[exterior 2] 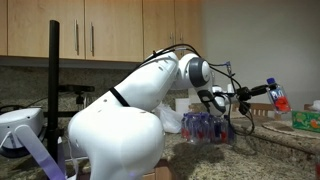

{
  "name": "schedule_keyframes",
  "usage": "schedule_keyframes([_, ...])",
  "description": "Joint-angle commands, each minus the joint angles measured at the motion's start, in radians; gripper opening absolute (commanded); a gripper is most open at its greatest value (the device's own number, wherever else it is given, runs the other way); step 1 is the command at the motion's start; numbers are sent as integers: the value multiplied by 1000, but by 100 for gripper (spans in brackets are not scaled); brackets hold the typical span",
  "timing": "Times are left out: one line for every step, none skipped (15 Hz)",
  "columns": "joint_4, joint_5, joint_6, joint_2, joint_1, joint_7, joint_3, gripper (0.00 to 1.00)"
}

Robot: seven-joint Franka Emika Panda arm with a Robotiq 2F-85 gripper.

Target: Put three bottles of water a step above

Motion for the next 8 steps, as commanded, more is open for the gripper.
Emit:
schedule_keyframes([34, 21, 176, 14, -43, -107, 40, 28])
schedule_keyframes([36, 35, 233, 18, -55, -124, 46, 28])
schedule_keyframes([40, 49, 278, 21, -65, -143, 50, 28])
schedule_keyframes([46, 64, 306, 25, -69, -155, 51, 28])
schedule_keyframes([49, 79, 335, 29, -76, -157, 50, 28])
schedule_keyframes([48, 97, 358, 25, -78, -161, 49, 28])
schedule_keyframes([37, 112, 383, 18, -85, -148, 47, 28])
schedule_keyframes([27, 126, 392, 9, -86, -135, 42, 28])
